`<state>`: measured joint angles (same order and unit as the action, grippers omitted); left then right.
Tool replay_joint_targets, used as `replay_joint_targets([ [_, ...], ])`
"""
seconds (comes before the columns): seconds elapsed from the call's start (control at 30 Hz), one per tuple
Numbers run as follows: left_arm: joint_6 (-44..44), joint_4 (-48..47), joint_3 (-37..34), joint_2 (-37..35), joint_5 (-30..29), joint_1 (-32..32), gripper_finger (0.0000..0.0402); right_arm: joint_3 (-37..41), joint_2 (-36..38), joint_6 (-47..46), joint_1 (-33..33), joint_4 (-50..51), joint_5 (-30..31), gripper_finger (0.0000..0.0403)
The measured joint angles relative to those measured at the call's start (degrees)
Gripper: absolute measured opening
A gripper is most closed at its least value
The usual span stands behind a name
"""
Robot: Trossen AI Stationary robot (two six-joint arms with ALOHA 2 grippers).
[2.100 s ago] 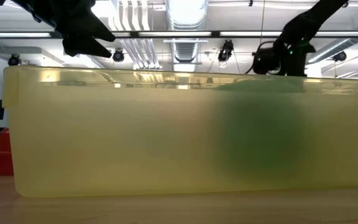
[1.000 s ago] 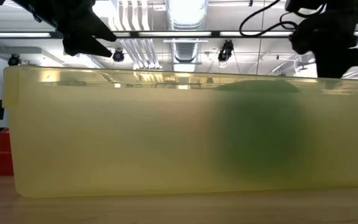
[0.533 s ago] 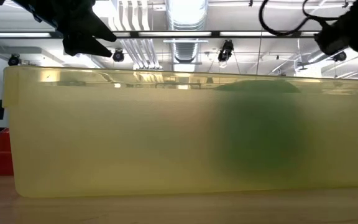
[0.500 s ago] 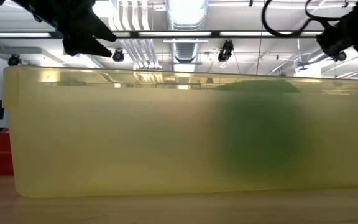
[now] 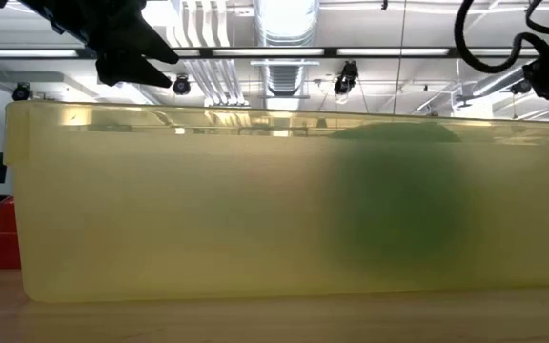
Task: Pick & Place Toys
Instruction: Put the light green game piece into the white bin
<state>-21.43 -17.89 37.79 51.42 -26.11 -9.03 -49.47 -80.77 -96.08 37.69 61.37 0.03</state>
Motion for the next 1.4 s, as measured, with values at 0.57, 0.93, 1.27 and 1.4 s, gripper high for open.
replay_joint_targets([
  [0.57,-0.1,-0.1,0.0,0.0,0.2,0.0,0.0319,5.0,-1.4,-2.8,0.2,-7.5,0.0,0.0192],
  [0.93,-0.2,-0.1,0.0,0.0,0.2,0.0,0.0319,5.0,-1.5,-4.5,0.2,-8.6,0.4,0.0192],
  [1.27,-0.2,-0.1,0.0,0.0,0.2,0.0,0.0319,5.6,-1.9,-6.6,0.2,-11.3,1.7,0.0192],
  [1.4,-0.2,-0.1,0.0,0.0,0.2,0.0,0.0319,6.7,-1.9,-7.5,0.2,-11.8,1.7,0.0192],
])
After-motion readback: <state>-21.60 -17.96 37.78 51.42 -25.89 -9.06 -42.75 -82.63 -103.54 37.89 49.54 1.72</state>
